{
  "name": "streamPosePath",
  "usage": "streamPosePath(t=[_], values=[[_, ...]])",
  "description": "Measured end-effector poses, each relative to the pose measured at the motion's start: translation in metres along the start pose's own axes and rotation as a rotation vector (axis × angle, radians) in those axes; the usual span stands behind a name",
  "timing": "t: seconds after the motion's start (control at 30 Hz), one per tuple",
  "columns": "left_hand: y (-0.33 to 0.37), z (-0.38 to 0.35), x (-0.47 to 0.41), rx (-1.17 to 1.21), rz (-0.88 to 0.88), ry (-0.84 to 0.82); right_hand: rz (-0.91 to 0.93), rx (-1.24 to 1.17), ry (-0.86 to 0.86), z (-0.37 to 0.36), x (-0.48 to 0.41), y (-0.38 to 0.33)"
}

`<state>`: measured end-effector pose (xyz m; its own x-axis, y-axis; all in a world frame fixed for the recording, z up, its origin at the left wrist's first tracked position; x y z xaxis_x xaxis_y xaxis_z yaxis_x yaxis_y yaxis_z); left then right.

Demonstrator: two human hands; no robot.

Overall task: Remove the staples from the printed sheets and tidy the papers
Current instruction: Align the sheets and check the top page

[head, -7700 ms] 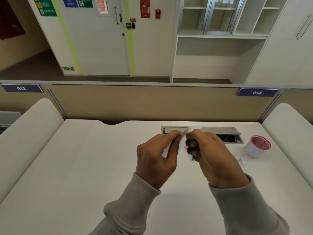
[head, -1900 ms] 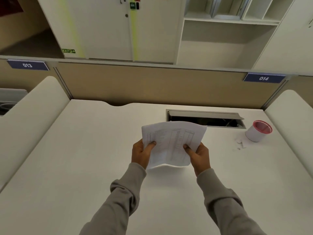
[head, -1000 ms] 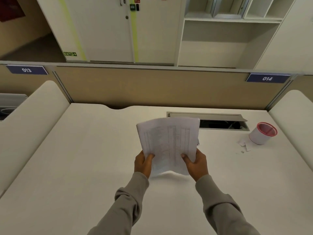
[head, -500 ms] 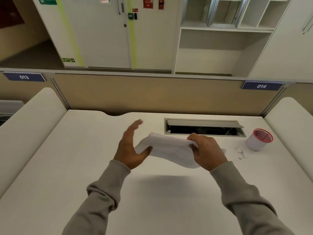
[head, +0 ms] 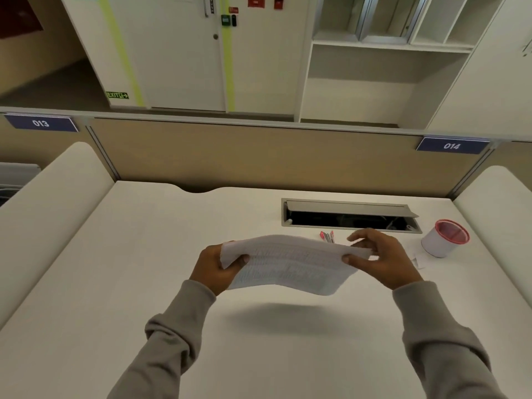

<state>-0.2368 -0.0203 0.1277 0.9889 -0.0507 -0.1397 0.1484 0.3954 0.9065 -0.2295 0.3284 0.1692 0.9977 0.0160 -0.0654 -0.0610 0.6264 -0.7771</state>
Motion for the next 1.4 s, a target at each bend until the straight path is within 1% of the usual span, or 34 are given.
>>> streamPosePath(t=[0.07,0.1,0.17,0.27,0.37,0.57,0.8,0.97,1.1,1.27,1.4], values=[[-0.014,0.002,-0.001,0.034,0.058,0.007,-0.114,-0.325,-0.023,-0.011,0.002,0.031],[-0.022,0.002,-0.001,0.059,0.091,0.008,-0.163,-0.45,-0.033,-0.022,0.005,0.044],[-0.031,-0.002,0.0,0.085,0.131,0.001,-0.225,-0.559,-0.05,-0.044,0.01,0.062],[-0.044,-0.014,0.002,0.1,0.186,-0.018,-0.288,-0.503,-0.028,-0.07,0.017,0.078],[-0.054,-0.024,0.004,0.111,0.227,-0.007,-0.356,-0.446,0.059,-0.081,0.019,0.093],[-0.067,-0.031,0.003,0.186,0.28,0.08,-0.344,-0.435,0.214,-0.085,0.02,0.097],[-0.11,-0.056,0.012,0.253,0.487,0.109,-0.36,-0.424,0.22,-0.108,0.02,0.112],[-0.116,-0.054,0.005,0.322,0.478,0.155,-0.332,-0.4,0.27,-0.099,0.013,0.111],[-0.126,-0.065,0.007,0.291,0.492,0.098,-0.373,-0.395,0.267,-0.107,0.015,0.126],[-0.126,-0.061,0.002,0.297,0.453,0.125,-0.303,-0.384,0.269,-0.099,0.009,0.115],[-0.137,-0.065,0.008,0.281,0.508,0.143,-0.322,-0.373,0.261,-0.107,0.012,0.121]])
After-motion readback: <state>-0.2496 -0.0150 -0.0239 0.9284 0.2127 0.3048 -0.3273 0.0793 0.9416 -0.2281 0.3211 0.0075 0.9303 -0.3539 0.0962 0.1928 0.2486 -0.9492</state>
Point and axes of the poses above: each hand's wrist, its own x-axis away from the middle knuckle, its own z-axis out of the back of the hand, y = z × x, the point moved 10 cm from there along -x, towards the middle knuckle, and after that the axes turned 1 degree about z, right-handed, at the moved point
